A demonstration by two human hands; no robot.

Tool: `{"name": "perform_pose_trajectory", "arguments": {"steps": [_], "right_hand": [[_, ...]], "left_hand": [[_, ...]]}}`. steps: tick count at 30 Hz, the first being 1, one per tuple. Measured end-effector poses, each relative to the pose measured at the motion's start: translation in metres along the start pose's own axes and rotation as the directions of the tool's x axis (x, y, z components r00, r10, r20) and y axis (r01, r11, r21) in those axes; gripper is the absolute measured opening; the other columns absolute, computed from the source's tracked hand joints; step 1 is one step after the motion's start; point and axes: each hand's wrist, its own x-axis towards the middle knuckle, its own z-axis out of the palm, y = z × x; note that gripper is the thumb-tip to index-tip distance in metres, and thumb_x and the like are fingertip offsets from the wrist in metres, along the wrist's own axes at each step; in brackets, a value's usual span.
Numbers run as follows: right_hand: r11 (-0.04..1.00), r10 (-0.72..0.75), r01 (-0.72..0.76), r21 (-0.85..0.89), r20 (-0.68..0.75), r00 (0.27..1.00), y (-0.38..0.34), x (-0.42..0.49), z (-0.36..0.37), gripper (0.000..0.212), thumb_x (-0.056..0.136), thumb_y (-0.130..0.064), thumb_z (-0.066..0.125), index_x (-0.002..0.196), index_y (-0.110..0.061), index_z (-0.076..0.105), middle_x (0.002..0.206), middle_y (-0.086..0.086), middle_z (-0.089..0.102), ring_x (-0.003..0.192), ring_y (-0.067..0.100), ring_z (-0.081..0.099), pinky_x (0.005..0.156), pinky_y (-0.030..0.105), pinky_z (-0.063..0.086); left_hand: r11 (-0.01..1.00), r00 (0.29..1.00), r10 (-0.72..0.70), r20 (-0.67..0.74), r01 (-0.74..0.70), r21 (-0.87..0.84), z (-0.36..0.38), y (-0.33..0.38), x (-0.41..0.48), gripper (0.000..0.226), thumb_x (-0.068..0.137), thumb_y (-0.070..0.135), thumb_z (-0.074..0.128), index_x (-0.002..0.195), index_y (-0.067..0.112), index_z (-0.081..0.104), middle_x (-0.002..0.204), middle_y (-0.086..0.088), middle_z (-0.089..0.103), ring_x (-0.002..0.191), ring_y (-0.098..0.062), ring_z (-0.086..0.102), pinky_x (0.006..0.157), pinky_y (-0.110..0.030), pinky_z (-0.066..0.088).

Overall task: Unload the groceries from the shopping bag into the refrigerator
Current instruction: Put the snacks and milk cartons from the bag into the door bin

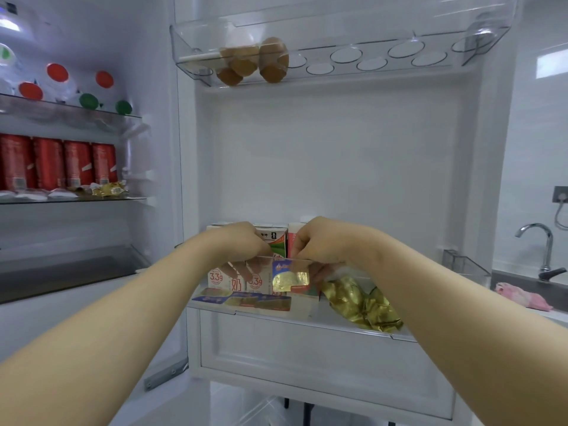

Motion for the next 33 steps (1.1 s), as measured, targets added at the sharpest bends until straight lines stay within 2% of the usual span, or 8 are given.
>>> {"name": "perform_pose_trajectory", "arguments": {"steps": [9, 13, 16, 18, 21, 24, 29, 33], "right_hand": [[0.995, 0.080, -0.087, 0.043, 0.143, 0.987, 0.013, 0.008, -0.006, 0.007, 0.081, -0.006, 0.069, 0.080, -0.011, 0.063, 0.104, 0.015, 0.070, 0.097, 0.028, 0.067, 0.087, 0.036, 0.055], [0.995, 0.101, -0.101, -0.008, 0.159, 0.982, 0.015, 0.009, -0.010, 0.010, 0.081, -0.006, 0.069, 0.076, -0.012, 0.064, 0.092, 0.009, 0.069, 0.078, 0.018, 0.065, 0.054, 0.019, 0.051], [0.989, 0.142, -0.132, -0.065, 0.190, 0.971, 0.012, 0.010, -0.011, 0.008, 0.080, -0.004, 0.070, 0.077, -0.010, 0.065, 0.064, 0.002, 0.069, 0.050, 0.010, 0.062, 0.044, 0.017, 0.046], [0.979, 0.163, -0.134, -0.156, 0.190, 0.968, 0.010, 0.011, -0.012, 0.008, 0.078, -0.007, 0.072, 0.080, -0.013, 0.067, 0.062, 0.000, 0.068, 0.049, 0.010, 0.062, 0.046, 0.018, 0.048], [0.962, 0.149, -0.099, -0.256, 0.183, 0.972, 0.008, 0.013, -0.011, 0.010, 0.075, -0.012, 0.075, 0.075, -0.019, 0.068, 0.089, 0.006, 0.068, 0.071, 0.017, 0.062, 0.057, 0.023, 0.051], [0.959, 0.134, -0.080, -0.271, 0.189, 0.973, 0.007, 0.014, -0.009, 0.011, 0.076, -0.011, 0.074, 0.073, -0.020, 0.068, 0.097, 0.007, 0.068, 0.076, 0.018, 0.062, 0.060, 0.023, 0.053], [0.986, 0.109, -0.085, -0.146, 0.162, 0.981, 0.017, 0.012, -0.009, 0.012, 0.079, -0.011, 0.072, 0.072, -0.021, 0.068, 0.070, -0.004, 0.062, 0.054, 0.008, 0.054, 0.041, 0.016, 0.043], [0.994, 0.106, -0.098, -0.051, 0.194, 0.975, 0.021, 0.013, -0.008, 0.013, 0.083, -0.005, 0.067, 0.076, -0.016, 0.067, 0.069, 0.000, 0.066, 0.047, 0.005, 0.058, 0.039, 0.014, 0.042]], "left_hand": [[1.000, 1.000, 0.025, 0.002, -0.025, -0.004, 0.004, 0.003, -0.003, 0.024, 0.094, 0.024, 0.046, 0.104, 0.010, 0.064, 0.086, -0.002, 0.070, 0.067, -0.014, 0.066, 0.058, -0.023, 0.047], [0.999, 0.999, 0.048, 0.020, -0.048, 0.006, 0.005, 0.005, -0.004, 0.026, 0.095, 0.026, 0.046, 0.106, 0.011, 0.064, 0.088, 0.000, 0.070, 0.071, -0.014, 0.066, 0.061, -0.024, 0.048], [0.999, 0.999, 0.039, 0.015, -0.039, 0.017, 0.006, 0.005, -0.003, 0.027, 0.095, 0.027, 0.045, 0.105, 0.012, 0.064, 0.084, 0.001, 0.069, 0.069, -0.013, 0.066, 0.061, -0.024, 0.047], [0.999, 1.000, 0.030, 0.008, -0.030, 0.025, 0.007, 0.004, -0.003, 0.028, 0.095, 0.029, 0.044, 0.104, 0.012, 0.065, 0.083, 0.002, 0.068, 0.068, -0.013, 0.065, 0.061, -0.024, 0.047], [0.999, 0.999, 0.032, -0.015, -0.031, 0.031, 0.008, 0.002, -0.003, 0.030, 0.095, 0.031, 0.042, 0.104, 0.012, 0.065, 0.084, 0.000, 0.069, 0.068, -0.014, 0.065, 0.062, -0.025, 0.047], [0.998, 0.998, 0.048, -0.044, -0.046, 0.044, 0.009, 0.001, -0.003, 0.031, 0.094, 0.031, 0.042, 0.103, 0.012, 0.064, 0.082, 0.001, 0.069, 0.071, -0.015, 0.065, 0.063, -0.026, 0.048], [0.995, 0.995, 0.059, -0.077, -0.053, 0.079, 0.010, -0.001, -0.003, 0.030, 0.092, 0.032, 0.041, 0.099, 0.014, 0.065, 0.083, 0.003, 0.071, 0.074, -0.014, 0.068, 0.074, -0.030, 0.051], [0.995, 0.995, 0.057, -0.084, -0.050, 0.087, 0.011, -0.001, -0.002, 0.031, 0.092, 0.033, 0.040, 0.097, 0.015, 0.065, 0.082, 0.004, 0.071, 0.074, -0.013, 0.068, 0.077, -0.031, 0.052]]}}
